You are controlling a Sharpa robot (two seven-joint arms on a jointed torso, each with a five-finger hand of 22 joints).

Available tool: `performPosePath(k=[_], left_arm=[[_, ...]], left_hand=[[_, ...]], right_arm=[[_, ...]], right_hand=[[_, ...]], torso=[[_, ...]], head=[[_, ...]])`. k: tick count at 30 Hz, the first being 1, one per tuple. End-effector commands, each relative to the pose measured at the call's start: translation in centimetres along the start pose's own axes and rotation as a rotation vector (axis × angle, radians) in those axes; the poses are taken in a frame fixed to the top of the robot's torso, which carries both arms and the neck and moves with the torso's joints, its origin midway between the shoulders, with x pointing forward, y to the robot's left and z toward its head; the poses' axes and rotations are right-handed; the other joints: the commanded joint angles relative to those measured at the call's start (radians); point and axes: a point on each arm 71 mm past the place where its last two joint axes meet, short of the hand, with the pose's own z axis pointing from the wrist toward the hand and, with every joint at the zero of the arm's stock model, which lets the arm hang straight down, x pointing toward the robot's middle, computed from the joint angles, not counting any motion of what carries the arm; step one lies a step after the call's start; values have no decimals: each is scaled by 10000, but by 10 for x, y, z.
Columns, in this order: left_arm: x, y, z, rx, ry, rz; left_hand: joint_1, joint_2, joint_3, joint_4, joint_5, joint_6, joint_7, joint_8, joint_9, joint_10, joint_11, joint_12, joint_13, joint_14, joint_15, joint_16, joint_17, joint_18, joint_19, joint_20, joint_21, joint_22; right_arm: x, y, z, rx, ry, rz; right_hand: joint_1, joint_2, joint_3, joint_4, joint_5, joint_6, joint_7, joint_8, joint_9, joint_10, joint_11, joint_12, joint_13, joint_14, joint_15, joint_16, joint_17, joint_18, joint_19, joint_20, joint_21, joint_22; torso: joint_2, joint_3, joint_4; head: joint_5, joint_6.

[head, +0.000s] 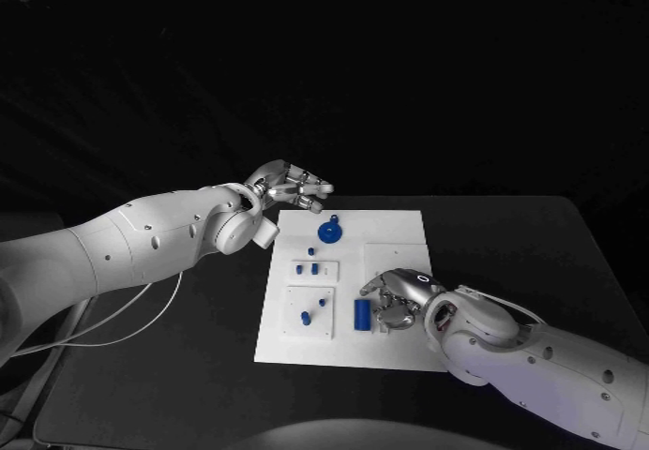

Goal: Assemble the parts on the task board

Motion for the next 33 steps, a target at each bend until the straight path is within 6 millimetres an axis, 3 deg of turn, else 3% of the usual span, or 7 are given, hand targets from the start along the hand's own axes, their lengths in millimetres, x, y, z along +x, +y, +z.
performPosePath(k=[1, 6, 14, 23, 26, 28, 33], left_arm=[[2, -1, 1, 83, 159, -16], [2, -1, 1, 73, 159, -17], [1, -1, 0, 66, 160, -19], [1, -1, -1, 60, 166, -21], [1, 0, -1, 54, 177, -24], [1, 0, -1, 47, 183, -25], [0, 0, -1, 36, 190, -26]], left_hand=[[-67, 51, 11, 22, -34, -82, -25, -5, 6, -99, -9, -37, 12, -47, 39, -24, 14, -5, -2, 53, 35, -15], [-67, 51, 11, 21, -35, -84, -24, -5, 7, -100, -9, -37, 12, -48, 39, -24, 13, -5, -4, 54, 35, -16], [-68, 53, 11, 18, -40, -94, -20, -2, 7, -107, -6, -36, 13, -53, 41, -24, 12, -5, -11, 58, 34, -24], [-68, 53, 11, 18, -40, -94, -20, -2, 7, -107, -6, -36, 13, -53, 41, -24, 12, -5, -11, 58, 34, -24], [-68, 53, 11, 18, -40, -94, -20, -2, 7, -107, -6, -36, 13, -53, 41, -24, 12, -5, -11, 58, 34, -24], [-68, 53, 11, 18, -40, -94, -20, -2, 7, -107, -6, -36, 13, -53, 41, -24, 12, -5, -11, 58, 34, -24], [-64, 65, 13, 14, -37, -101, -19, 3, 8, -112, -4, -36, 13, -56, 43, -23, 12, -3, -13, 60, 38, -35]], right_arm=[[-8, 0, 0, -115, -1049, -11], [-10, 0, -1, -360, -1390, -111], [-9, 1, -7, -700, -1697, -318], [-10, 1, -15, -764, -2330, -246], [-11, 2, -18, -1113, -2366, -288], [-11, 4, -20, -1418, -2313, -336], [-15, 8, -23, -2025, -2200, -519]], right_hand=[[486, -102, -1506, 12, 2, -368, 21, -45, -26, -35, 15, -83, -74, 16, 102, -92, -40, 90, 130, 80, -281, 463], [1676, -114, -5402, 645, -361, -592, 105, -36, -27, -141, 242, -89, -189, -33, 266, -173, -108, 204, 221, 271, -773, 430], [2451, -449, -7300, 2221, -871, -590, 162, -30, -24, -265, 356, 7, -304, -85, 352, -181, -141, 249, 316, 345, -1209, 598], [2384, -157, -7474, 1987, -1513, 1313, 101, 46, 83, -217, 371, 157, -277, -19, 355, -184, -147, 275, 409, 354, -1251, 621], [2346, -128, -4990, 424, -1798, 1701, -52, 30, 72, -218, 216, 180, -236, -86, 206, -371, -247, 135, 341, 225, -1465, 607], [2272, -186, -3835, -250, -1102, 1914, -211, 28, 84, -190, 49, 268, -157, -118, 112, -400, -252, 79, 301, 133, -1544, 613], [1784, -329, -3274, -414, -695, 2281, -400, 46, 114, -139, -115, 498, 13, -113, 1, -393, -220, -66, 227, -6, -1418, 604]], torso=[[0, 2, 9], [0, 1, 6], [-5, 1, 5], [-5, -2, 4], [-5, -2, 4], [-7, -5, 5], [-4, -9, 6]], head=[[3, 6], [8, 3], [45, -9], [58, -1], [58, -1], [66, 2], [83, 5]])
